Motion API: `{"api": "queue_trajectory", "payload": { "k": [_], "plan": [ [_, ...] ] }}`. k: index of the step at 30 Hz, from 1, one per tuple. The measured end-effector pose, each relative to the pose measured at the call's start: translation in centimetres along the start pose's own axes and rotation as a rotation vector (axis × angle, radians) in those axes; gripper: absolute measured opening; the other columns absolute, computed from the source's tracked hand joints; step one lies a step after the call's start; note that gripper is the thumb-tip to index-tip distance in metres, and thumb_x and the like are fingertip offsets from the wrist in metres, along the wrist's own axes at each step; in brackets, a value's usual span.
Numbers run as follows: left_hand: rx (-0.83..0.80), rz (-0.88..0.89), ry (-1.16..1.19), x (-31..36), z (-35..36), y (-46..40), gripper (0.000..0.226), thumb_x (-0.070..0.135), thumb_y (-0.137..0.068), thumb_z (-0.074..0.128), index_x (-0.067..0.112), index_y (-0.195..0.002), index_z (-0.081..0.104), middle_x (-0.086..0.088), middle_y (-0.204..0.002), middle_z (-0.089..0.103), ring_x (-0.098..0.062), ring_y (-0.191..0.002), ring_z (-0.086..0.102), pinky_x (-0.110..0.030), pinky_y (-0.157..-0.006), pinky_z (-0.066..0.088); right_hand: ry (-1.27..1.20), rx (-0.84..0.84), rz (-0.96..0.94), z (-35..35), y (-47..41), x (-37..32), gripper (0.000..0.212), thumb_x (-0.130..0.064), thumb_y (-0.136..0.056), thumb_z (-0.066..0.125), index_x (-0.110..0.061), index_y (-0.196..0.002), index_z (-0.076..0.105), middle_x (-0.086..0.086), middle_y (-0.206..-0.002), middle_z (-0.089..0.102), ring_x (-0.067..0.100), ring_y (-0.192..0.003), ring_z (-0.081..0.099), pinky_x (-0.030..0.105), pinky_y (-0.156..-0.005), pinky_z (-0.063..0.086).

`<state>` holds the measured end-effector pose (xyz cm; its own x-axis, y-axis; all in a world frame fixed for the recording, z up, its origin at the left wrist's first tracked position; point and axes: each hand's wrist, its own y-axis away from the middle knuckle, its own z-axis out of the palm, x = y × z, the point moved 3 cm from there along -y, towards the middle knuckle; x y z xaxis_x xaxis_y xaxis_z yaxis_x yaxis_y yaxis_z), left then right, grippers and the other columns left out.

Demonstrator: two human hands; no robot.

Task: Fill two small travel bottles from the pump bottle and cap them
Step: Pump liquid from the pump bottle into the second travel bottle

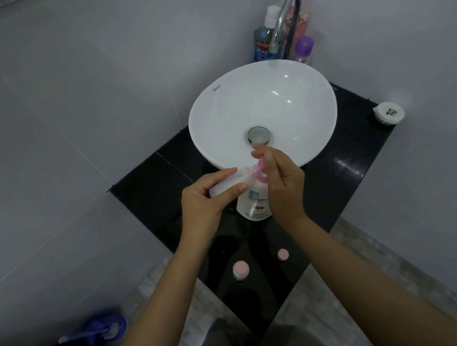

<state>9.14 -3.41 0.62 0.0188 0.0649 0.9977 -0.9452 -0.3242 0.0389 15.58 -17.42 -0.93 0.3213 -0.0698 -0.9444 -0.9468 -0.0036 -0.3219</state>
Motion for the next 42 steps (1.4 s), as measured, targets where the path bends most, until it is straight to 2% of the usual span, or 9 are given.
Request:
{"api": "queue_trajectory", "payload": {
  "k": [6, 11, 15, 22, 28, 32, 36, 39, 42],
  "plan": [
    [-0.004, -0.026, -0.005, -0.4, -0.2, -0.1, 0.033, 0.013, -0.073, 0.079, 0.015, -0.106, 0.073, -0.001, -0.108, 0.073, -0.007, -0.1, 0.067, -0.011, -0.074, 0.052, 0.055, -0.039, 0.031, -0.1, -0.3, -0.2, 0.027, -0.024, -0.096, 0.044, -0.013, -0.104, 0.068, -0.012, -0.097, 0.067, 0.009, -0.096, 0.065, 0.033, -0.082, 0.056],
    [-0.014, -0.021, 0.05, 0.5, -0.2, -0.2, 0.037, 0.025, -0.063, 0.079, 0.021, -0.1, 0.075, 0.004, -0.105, 0.073, -0.003, -0.098, 0.067, -0.01, -0.072, 0.052, 0.067, -0.044, 0.02, -0.3, -0.9, -1.2, 0.025, -0.02, -0.096, 0.044, -0.016, -0.098, 0.069, -0.011, -0.089, 0.068, 0.001, -0.087, 0.064, 0.013, -0.077, 0.049],
    [-0.02, -0.036, 0.053, 0.6, -0.1, -0.3, 0.037, 0.027, -0.063, 0.079, 0.022, -0.1, 0.075, 0.003, -0.105, 0.073, -0.005, -0.099, 0.067, -0.011, -0.073, 0.052, -0.006, -0.026, 0.03, -0.4, -0.7, -0.9, 0.026, -0.018, -0.098, 0.045, -0.01, -0.103, 0.069, -0.003, -0.097, 0.07, 0.007, -0.095, 0.065, 0.017, -0.08, 0.051],
    [-0.03, -0.043, 0.047, -0.4, -0.2, -0.3, 0.036, 0.008, -0.072, 0.078, 0.006, -0.107, 0.072, -0.004, -0.105, 0.073, -0.006, -0.095, 0.07, -0.012, -0.074, 0.053, -0.004, -0.047, 0.027, -0.1, 0.1, 0.4, 0.032, -0.02, -0.098, 0.044, 0.0, -0.111, 0.065, -0.016, -0.108, 0.066, 0.001, -0.105, 0.062, 0.013, -0.085, 0.048],
    [-0.05, -0.049, 0.068, 0.0, -0.4, -0.4, 0.033, 0.01, -0.07, 0.08, 0.013, -0.102, 0.075, 0.001, -0.104, 0.074, -0.005, -0.098, 0.068, -0.012, -0.072, 0.053, 0.002, -0.07, 0.088, -0.7, 0.4, -0.6, 0.022, -0.021, -0.098, 0.048, -0.027, -0.105, 0.067, -0.014, -0.101, 0.069, 0.006, -0.099, 0.065, 0.024, -0.084, 0.054],
    [-0.067, -0.074, 0.089, 0.3, -0.6, 0.0, 0.035, 0.019, -0.067, 0.08, 0.016, -0.102, 0.075, 0.006, -0.101, 0.075, -0.003, -0.095, 0.069, -0.011, -0.07, 0.053, -0.053, -0.068, 0.175, -0.4, 0.1, -1.4, 0.026, -0.022, -0.099, 0.047, -0.02, -0.116, 0.066, -0.008, -0.11, 0.068, 0.008, -0.104, 0.064, 0.018, -0.082, 0.055],
    [-0.073, -0.098, 0.074, 0.2, -0.5, 0.1, 0.032, 0.019, -0.071, 0.078, 0.019, -0.102, 0.075, 0.01, -0.102, 0.074, 0.001, -0.093, 0.068, -0.009, -0.068, 0.052, -0.088, -0.052, 0.182, -0.5, 0.0, -1.9, 0.027, -0.023, -0.099, 0.046, -0.025, -0.121, 0.062, -0.021, -0.111, 0.064, 0.002, -0.107, 0.062, 0.008, -0.078, 0.05],
    [-0.09, -0.108, 0.07, 0.2, -0.5, 0.2, 0.029, 0.018, -0.075, 0.076, 0.017, -0.104, 0.073, 0.012, -0.1, 0.075, 0.002, -0.091, 0.068, -0.008, -0.066, 0.051, -0.072, -0.065, 0.183, -0.5, -0.1, -2.1, 0.026, -0.025, -0.099, 0.047, -0.03, -0.12, 0.062, -0.02, -0.109, 0.066, 0.009, -0.106, 0.063, 0.014, -0.082, 0.052],
    [-0.098, -0.116, 0.065, 0.1, -0.5, 0.3, 0.026, 0.017, -0.077, 0.075, 0.018, -0.104, 0.073, 0.011, -0.097, 0.075, 0.002, -0.088, 0.069, -0.007, -0.065, 0.051, -0.02, -0.074, 0.178, -0.6, -0.4, -2.0, 0.028, -0.025, -0.099, 0.047, -0.021, -0.121, 0.064, -0.005, -0.114, 0.068, 0.012, -0.109, 0.062, 0.028, -0.092, 0.052]
  ]
}}
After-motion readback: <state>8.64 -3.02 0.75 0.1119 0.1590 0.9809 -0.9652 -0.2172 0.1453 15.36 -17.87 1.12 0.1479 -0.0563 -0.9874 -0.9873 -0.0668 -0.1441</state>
